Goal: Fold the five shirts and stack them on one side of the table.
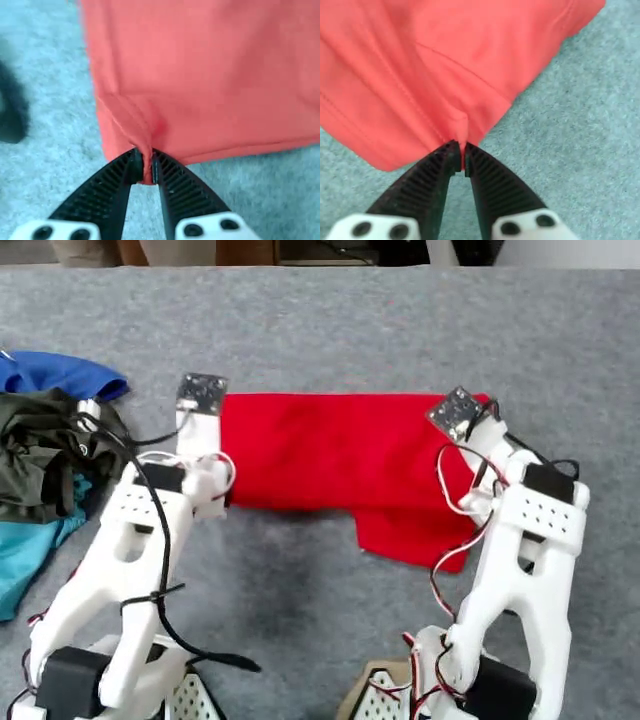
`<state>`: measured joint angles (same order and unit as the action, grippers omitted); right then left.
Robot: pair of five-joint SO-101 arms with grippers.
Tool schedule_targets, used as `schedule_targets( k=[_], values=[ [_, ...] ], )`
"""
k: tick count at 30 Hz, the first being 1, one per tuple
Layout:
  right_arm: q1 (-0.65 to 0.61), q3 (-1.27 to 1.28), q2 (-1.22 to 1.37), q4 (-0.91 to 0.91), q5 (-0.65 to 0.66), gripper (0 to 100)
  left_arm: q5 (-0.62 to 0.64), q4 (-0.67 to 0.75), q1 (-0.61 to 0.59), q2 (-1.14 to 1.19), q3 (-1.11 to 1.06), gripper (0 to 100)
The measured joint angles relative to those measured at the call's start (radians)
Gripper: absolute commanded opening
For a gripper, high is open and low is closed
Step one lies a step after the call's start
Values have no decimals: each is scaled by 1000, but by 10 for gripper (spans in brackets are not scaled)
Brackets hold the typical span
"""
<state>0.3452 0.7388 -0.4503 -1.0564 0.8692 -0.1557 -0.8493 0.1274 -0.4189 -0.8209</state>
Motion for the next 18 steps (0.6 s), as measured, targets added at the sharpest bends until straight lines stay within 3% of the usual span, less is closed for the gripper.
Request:
schedule_targets(
  k=[4,11,18],
  values=[
    [0,2,0,5,0,5,-14,0,14,0,-32,19],
    [0,34,-8,6,31,5,-14,77,-89,0,-38,19],
    [0,38,-12,6,31,5,-14,121,-104,0,-40,19]
  ],
)
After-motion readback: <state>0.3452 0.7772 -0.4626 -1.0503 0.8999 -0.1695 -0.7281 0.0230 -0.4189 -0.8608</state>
